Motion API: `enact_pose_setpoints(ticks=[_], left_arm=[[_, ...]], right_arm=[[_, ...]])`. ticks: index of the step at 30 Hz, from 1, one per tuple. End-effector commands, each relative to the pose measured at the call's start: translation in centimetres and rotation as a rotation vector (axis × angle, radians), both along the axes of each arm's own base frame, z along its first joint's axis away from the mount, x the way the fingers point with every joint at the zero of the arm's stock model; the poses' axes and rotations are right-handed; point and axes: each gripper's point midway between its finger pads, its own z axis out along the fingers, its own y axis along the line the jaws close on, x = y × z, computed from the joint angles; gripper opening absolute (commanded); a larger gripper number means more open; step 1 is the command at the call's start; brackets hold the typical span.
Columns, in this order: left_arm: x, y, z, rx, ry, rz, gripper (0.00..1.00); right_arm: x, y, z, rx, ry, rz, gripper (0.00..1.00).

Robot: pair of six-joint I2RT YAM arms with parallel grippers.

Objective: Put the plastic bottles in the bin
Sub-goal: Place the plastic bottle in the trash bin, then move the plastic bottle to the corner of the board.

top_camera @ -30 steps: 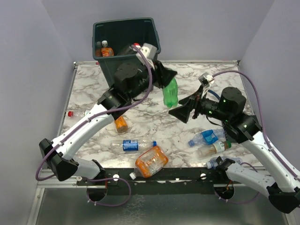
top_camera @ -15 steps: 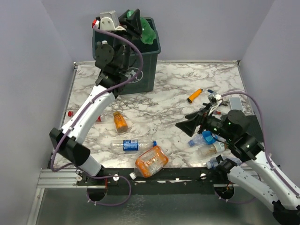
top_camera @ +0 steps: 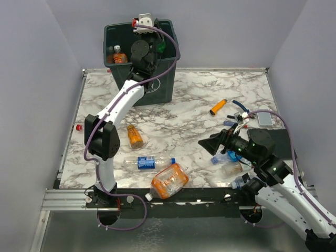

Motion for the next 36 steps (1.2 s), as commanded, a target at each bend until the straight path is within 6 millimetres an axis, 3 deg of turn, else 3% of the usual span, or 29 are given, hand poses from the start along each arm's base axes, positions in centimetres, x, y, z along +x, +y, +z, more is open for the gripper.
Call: enact_pose_setpoints(ticks=[1,6,8,12,15,20,22,25,28,30,33,36], left_arm=[[-0.3,2.1,-0.1,-0.004,0.029,0.102,0.0],[-0.1,2.4,-3.9,-0.02,0.123,0.115,0.24],[-0.3,2.6,-4.2,-0.017,0.131,0.118,0.45],[-1.4,3.2,-1.8,-0.055,0.091,0.116,0.82],[-2.7,3.9,1.1,-0.128,0.04,0.104,0.99],[-6.3,4.2,5.4,-0.217,-0.032,0.042,0.99],[-8.5,3.5,6.9,-0.216,-0.038,0.008,0.99],[-11.2,1.0,7.1,-0.171,0.055,-0.067,0.99],[-15.4,-2.8,5.5,-0.041,0.135,-0.141,0.99],[-18.3,-5.1,3.3,0.057,0.189,-0.203,0.99],[-21.9,-7.9,-1.0,0.199,0.299,-0.315,0.99],[-25.0,-8.6,-6.3,0.302,0.415,-0.388,0.99]], right_arm=[[0.9,-1.1,-1.4,-0.085,-0.009,-0.062,0.97],[1.5,-1.3,-1.9,-0.125,-0.019,-0.075,0.97],[1.6,-1.3,-2.1,-0.135,-0.014,-0.077,0.97],[1.7,-1.5,-2.0,-0.142,-0.014,-0.087,0.97],[1.9,-1.7,-1.9,-0.146,-0.016,-0.1,0.97],[2.5,-1.9,-1.5,-0.162,-0.018,-0.124,0.97],[2.9,-2.2,-1.2,-0.173,-0.019,-0.15,0.97],[3.9,-2.9,-0.8,-0.187,-0.025,-0.215,0.97],[4.9,-3.7,-0.5,-0.193,-0.038,-0.288,0.97],[5.4,-3.8,-0.2,-0.19,-0.039,-0.308,0.98],[5.9,-3.0,-0.1,-0.203,-0.035,-0.281,0.98],[6.4,-2.0,-0.4,-0.222,-0.025,-0.245,0.98]])
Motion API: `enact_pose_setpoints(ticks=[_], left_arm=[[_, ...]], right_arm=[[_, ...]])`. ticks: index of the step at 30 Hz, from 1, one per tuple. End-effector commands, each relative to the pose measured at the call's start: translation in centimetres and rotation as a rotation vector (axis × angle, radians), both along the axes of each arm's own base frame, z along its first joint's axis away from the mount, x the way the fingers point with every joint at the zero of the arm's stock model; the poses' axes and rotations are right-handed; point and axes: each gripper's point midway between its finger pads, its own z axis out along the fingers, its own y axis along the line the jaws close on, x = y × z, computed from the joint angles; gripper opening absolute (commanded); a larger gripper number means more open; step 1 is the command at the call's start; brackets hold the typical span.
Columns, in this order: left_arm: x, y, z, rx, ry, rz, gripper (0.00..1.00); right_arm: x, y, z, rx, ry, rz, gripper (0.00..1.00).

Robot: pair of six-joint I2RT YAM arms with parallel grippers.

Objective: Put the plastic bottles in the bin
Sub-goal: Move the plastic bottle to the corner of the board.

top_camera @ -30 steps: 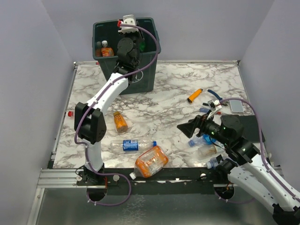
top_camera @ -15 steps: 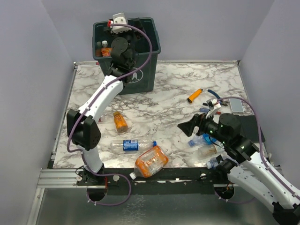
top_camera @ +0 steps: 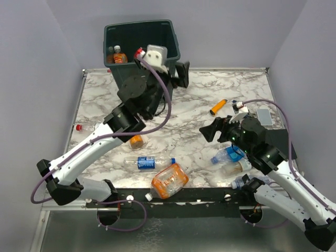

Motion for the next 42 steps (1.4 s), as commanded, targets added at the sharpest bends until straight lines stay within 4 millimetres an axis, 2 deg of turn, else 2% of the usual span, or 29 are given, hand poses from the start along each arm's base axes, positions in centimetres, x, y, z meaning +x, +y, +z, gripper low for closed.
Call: enact_pose_setpoints(ticks=[1,3,6,8,12,13,17,20,23,26,29,33,42], left_arm=[[-2.8,-1.4,-13.1,0.323,0.251,-0.087,0.99],[-3.9,-0.4,-16.7,0.333,0.312,-0.097,0.99],[-4.6,2.2,-21.1,0.338,0.383,-0.026,0.99],[-5.0,3.6,-23.1,0.327,0.414,0.014,0.99],[-5.7,4.6,-26.3,0.277,0.447,0.027,0.99],[-5.8,4.8,-27.3,0.261,0.455,0.027,0.99],[-6.3,6.1,-30.4,0.209,0.501,0.071,0.99],[-6.7,7.3,-31.5,0.163,0.515,0.109,0.99],[-6.9,8.7,-31.1,0.111,0.496,0.144,0.99],[-7.1,9.6,-30.6,0.064,0.479,0.166,0.99],[-7.4,10.4,-30.7,0.015,0.483,0.19,0.99],[-8.1,11.1,-32.4,-0.033,0.54,0.199,0.99],[-10.3,11.3,-34.7,-0.153,0.63,0.115,0.99]], right_arm=[[1.1,0.9,0.3,-0.032,-0.008,0.023,0.98],[1.0,2.1,-0.4,-0.032,0.017,0.079,0.98],[1.0,3.6,-1.6,-0.013,0.053,0.141,0.97],[1.4,4.1,-2.4,0.007,0.078,0.134,0.96],[2.0,4.8,-4.6,0.001,0.145,0.128,0.95],[1.8,5.1,-5.2,-0.005,0.17,0.148,0.94],[-1.0,7.3,-7.9,0.005,0.33,0.301,0.9],[-3.3,7.7,-9.6,0.009,0.406,0.335,0.91],[-6.2,8.8,-10.1,-0.003,0.424,0.442,0.95],[-8.4,10.0,-10.8,-0.116,0.423,0.52,0.97],[-8.8,10.7,-11.6,-0.221,0.409,0.554,0.99],[-8.8,11.7,-12.7,-0.269,0.411,0.605,0.97],[-11.8,13.4,-14.6,-0.331,0.455,0.792,0.93]])
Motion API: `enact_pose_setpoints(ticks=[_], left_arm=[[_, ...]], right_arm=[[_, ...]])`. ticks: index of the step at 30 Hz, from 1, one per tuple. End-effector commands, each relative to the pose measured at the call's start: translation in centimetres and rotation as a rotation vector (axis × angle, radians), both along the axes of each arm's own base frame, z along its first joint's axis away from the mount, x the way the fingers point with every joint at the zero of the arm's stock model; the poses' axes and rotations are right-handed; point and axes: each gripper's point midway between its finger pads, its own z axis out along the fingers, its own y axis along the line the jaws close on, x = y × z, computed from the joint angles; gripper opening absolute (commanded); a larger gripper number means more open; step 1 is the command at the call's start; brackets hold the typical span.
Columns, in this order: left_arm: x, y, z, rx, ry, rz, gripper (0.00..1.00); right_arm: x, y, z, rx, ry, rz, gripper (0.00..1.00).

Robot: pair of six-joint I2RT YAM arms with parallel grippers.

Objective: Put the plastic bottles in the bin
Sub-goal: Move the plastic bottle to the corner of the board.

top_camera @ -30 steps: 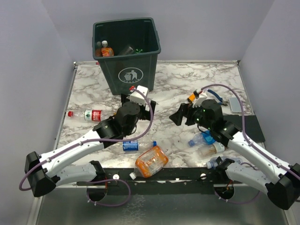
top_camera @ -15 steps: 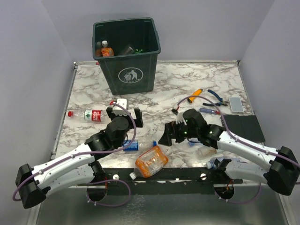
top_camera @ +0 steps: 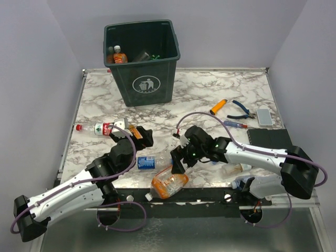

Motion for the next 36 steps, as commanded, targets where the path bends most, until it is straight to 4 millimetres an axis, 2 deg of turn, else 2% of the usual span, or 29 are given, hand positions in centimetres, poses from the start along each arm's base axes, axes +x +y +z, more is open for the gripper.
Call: enact_pose_setpoints(ticks=[1,8,14,21,24,30,36], left_arm=[[-1.1,0.0,-1.5,-0.09,0.05,-0.015,0.99],[-0.9,-0.4,-1.7,-0.067,0.064,-0.02,0.99],[-0.7,-0.8,-1.8,-0.047,0.074,-0.03,0.99],[-0.7,-0.7,-1.8,-0.038,0.07,-0.026,0.99],[-0.6,-0.7,-1.8,-0.035,0.07,-0.025,0.99],[-0.6,-1.0,-2.0,-0.035,0.079,-0.029,0.99],[-0.3,-1.2,-1.4,-0.021,0.069,-0.032,0.99]], right_arm=[[-1.8,0.9,-0.1,-0.013,0.018,0.115,0.93],[-2.1,0.2,-2.3,-0.115,0.029,0.084,0.87],[-1.4,-1.4,-3.5,-0.192,0.007,0.0,0.71],[0.5,-3.9,-3.6,-0.272,-0.056,-0.191,0.57],[1.7,-5.7,-3.9,-0.323,-0.086,-0.33,0.56],[2.6,-8.5,-4.6,-0.366,-0.081,-0.571,0.56],[4.4,-11.5,-5.1,-0.334,-0.041,-0.793,0.64]])
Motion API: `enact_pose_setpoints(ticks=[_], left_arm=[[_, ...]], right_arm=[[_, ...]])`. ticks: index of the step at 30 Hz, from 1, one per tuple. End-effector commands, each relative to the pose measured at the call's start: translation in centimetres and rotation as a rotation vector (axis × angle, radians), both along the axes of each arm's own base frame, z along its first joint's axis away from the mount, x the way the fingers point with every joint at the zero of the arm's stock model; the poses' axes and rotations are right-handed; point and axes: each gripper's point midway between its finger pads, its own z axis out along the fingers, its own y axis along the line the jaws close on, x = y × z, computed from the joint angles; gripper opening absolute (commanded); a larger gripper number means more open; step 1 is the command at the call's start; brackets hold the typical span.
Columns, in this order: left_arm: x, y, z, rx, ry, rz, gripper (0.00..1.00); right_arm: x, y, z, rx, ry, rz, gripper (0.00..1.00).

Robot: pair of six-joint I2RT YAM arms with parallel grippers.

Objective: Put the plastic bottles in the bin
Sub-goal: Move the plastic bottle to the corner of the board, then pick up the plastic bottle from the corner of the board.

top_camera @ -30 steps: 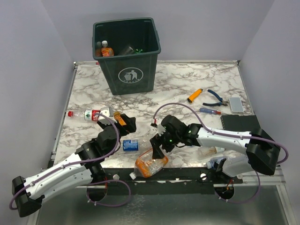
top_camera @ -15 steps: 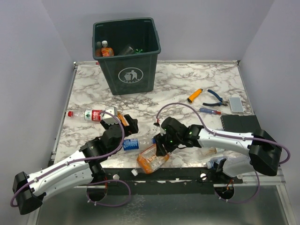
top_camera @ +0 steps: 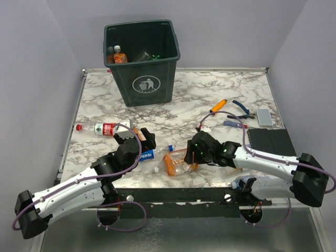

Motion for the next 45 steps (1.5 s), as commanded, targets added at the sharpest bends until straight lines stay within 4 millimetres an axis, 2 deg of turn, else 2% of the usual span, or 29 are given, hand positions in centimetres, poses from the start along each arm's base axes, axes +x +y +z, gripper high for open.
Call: enact_pose_setpoints(ticks=[1,4,7,9,12,16,19,22,24,29,33,37,42,45], left_arm=[[0.3,-0.6,2.1,-0.017,-0.032,-0.015,0.99],[0.5,-0.5,2.6,-0.006,-0.043,-0.014,0.99],[0.5,-0.5,2.8,0.003,-0.048,-0.016,0.99],[0.5,-0.5,2.6,0.01,-0.045,-0.02,0.99],[0.3,-1.2,1.7,0.045,-0.018,-0.064,0.99],[-0.7,-3.7,-0.2,0.079,0.051,-0.214,0.99],[-1.7,-5.1,-1.6,0.086,0.106,-0.305,0.95],[-3.1,-6.3,-2.5,0.089,0.143,-0.409,0.9],[-4.1,-6.8,-2.9,0.086,0.173,-0.477,0.88],[-6.6,-8.6,-3.2,0.042,0.227,-0.631,0.81],[-7.7,-9.6,-3.7,0.036,0.279,-0.709,0.67],[-8.4,-10.3,-4.0,0.038,0.303,-0.765,0.41],[-10.0,-11.4,-6.2,0.09,0.383,-0.901,0.31],[-10.2,-11.8,-7.5,0.125,0.428,-0.926,0.21]], right_arm=[[1.5,-6.4,-2.9,-0.136,0.011,-0.252,0.64],[2.2,-6.4,-2.2,-0.073,-0.012,-0.274,0.74],[2.7,-5.6,-0.5,-0.017,-0.054,-0.25,0.89],[3.2,-5.7,0.6,-0.015,-0.086,-0.255,0.94],[4.2,-5.7,2.6,-0.018,-0.143,-0.245,0.95],[6.1,-5.1,5.8,0.001,-0.251,-0.232,0.95],[8.2,-4.4,7.1,0.008,-0.274,-0.232,0.95],[10.4,-3.1,6.8,0.02,-0.281,-0.199,0.91],[11.8,-2.2,6.1,0.045,-0.268,-0.17,0.84],[13.5,0.0,4.6,0.107,-0.229,-0.103,0.69],[13.6,1.3,3.1,0.127,-0.19,-0.074,0.65],[12.9,1.0,1.7,0.126,-0.159,-0.08,0.64],[11.7,-0.5,0.6,0.103,-0.144,-0.11,0.64],[10.8,-1.2,0.3,0.105,-0.136,-0.122,0.64]])
